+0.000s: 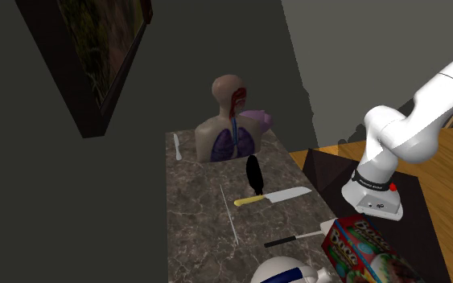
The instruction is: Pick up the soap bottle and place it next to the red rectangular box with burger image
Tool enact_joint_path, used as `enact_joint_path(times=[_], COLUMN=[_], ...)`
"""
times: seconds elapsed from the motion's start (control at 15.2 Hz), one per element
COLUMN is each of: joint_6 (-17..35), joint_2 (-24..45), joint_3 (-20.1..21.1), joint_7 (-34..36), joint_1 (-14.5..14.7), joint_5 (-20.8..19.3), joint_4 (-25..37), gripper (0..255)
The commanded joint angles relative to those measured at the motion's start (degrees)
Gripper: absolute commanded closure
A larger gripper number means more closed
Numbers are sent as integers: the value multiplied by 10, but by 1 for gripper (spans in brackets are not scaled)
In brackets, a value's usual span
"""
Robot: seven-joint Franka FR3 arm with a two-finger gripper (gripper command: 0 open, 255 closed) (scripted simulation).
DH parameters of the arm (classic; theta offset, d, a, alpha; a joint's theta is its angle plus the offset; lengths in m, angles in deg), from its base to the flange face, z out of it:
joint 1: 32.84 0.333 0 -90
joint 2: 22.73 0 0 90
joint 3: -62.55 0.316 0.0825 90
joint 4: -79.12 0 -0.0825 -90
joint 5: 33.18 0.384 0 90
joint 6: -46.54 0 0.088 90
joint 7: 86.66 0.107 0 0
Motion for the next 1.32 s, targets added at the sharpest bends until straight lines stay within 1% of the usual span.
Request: enact_joint_path(times=[0.0, 0.59, 1.25], joint_6=[15, 78, 150], joint_2=[-6, -18, -19], joint_3=[1, 18, 51], joint_7=[-3, -14, -22], joint_1=[4, 12, 11], joint_5=[5, 23, 41], joint_4=[-19, -90, -157], gripper=[255, 255, 255])
